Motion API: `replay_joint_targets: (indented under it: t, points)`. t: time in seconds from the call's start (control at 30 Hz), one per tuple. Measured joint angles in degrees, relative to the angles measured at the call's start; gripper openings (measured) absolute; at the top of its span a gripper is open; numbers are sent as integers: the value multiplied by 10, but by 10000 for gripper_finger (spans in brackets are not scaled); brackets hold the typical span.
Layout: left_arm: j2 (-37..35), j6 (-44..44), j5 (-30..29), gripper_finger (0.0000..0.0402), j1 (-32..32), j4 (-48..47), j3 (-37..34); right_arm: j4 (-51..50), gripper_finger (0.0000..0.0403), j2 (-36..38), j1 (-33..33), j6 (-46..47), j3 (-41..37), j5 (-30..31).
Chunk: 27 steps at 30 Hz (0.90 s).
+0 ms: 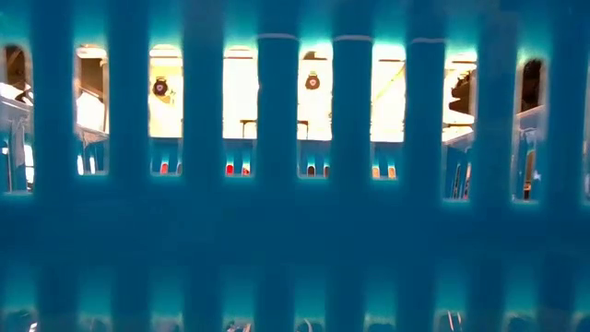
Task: Sort Halloween decoration
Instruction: Put the green spider toy into the red bin
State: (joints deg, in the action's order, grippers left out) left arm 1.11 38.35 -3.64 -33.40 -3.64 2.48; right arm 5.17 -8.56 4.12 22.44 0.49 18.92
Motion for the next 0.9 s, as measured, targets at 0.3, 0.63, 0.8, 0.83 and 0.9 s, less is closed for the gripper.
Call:
replay_joint_targets:
  t: [0.3,0.63,0.8,0.83,0.9]
  points:
    - [0,0,0,94,0,0,0,1,114,-1,0,26,0,-1]
    - [0,0,0,94,0,0,0,0,114,-1,0,123,0,113]
    - [0,0,0,94,0,0,0,-76,114,-5,0,131,32,126]
    - [0,0,0,94,0,0,0,-111,114,-9,0,131,53,131]
    - [0,0,0,94,0,0,0,-190,114,-25,0,135,107,144]
